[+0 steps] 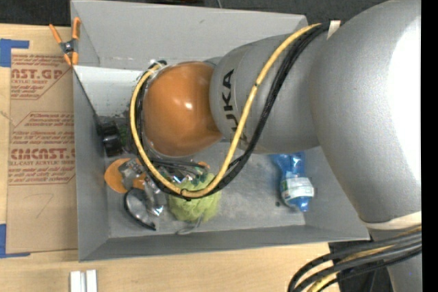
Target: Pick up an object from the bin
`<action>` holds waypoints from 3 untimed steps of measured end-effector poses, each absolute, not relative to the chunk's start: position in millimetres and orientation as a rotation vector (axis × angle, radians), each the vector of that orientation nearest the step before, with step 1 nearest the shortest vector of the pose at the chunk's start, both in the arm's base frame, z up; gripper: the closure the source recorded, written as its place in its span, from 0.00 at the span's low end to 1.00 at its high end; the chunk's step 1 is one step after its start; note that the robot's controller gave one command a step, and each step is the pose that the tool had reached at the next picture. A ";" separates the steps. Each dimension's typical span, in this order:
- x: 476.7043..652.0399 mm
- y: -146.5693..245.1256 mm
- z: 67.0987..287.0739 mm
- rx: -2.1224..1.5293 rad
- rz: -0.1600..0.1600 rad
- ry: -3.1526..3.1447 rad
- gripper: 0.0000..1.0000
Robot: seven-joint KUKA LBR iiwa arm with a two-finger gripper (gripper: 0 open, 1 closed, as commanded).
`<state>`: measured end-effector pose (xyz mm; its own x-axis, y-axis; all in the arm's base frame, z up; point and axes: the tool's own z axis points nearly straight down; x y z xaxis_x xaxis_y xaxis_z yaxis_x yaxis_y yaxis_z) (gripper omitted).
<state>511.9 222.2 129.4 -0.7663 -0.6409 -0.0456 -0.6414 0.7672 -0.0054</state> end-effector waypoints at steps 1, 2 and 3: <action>482.8 228.2 136.7 -1.438 0.008 2.728 1.00; 499.5 216.2 101.0 -1.445 0.006 2.728 1.00; 502.9 227.5 189.5 -1.463 0.008 2.720 1.00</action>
Offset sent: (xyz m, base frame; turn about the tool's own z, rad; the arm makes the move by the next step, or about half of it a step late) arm -0.0122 -0.0068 -0.0275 -0.2786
